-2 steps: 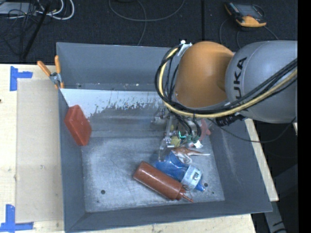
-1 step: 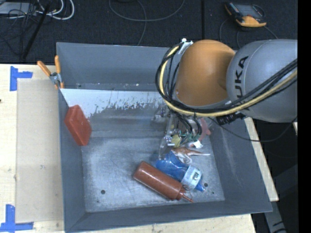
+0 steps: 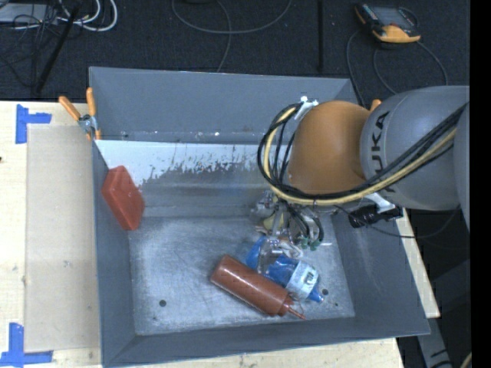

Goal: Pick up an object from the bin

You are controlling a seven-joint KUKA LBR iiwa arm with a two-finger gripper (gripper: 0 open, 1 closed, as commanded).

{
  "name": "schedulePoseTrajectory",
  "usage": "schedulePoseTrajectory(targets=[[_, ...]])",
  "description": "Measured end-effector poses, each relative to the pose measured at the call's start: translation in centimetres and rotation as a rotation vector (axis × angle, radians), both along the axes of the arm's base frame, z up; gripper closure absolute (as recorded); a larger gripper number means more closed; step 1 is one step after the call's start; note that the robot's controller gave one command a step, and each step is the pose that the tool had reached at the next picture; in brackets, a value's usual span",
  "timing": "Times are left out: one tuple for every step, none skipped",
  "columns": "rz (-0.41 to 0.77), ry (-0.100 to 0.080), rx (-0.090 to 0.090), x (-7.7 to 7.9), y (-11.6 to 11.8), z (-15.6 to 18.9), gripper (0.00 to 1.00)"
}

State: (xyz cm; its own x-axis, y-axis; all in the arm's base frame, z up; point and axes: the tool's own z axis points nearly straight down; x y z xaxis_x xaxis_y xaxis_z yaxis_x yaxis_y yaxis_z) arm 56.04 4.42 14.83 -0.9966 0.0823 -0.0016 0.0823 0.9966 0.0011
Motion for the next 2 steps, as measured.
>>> schedulePoseTrajectory(targets=[[0.032,0.005,-0.001,-1.69,-7.59,-1.11,0.00],[0.110,0.002,-0.001,-0.83,-6.63,-1.53,0.00]])
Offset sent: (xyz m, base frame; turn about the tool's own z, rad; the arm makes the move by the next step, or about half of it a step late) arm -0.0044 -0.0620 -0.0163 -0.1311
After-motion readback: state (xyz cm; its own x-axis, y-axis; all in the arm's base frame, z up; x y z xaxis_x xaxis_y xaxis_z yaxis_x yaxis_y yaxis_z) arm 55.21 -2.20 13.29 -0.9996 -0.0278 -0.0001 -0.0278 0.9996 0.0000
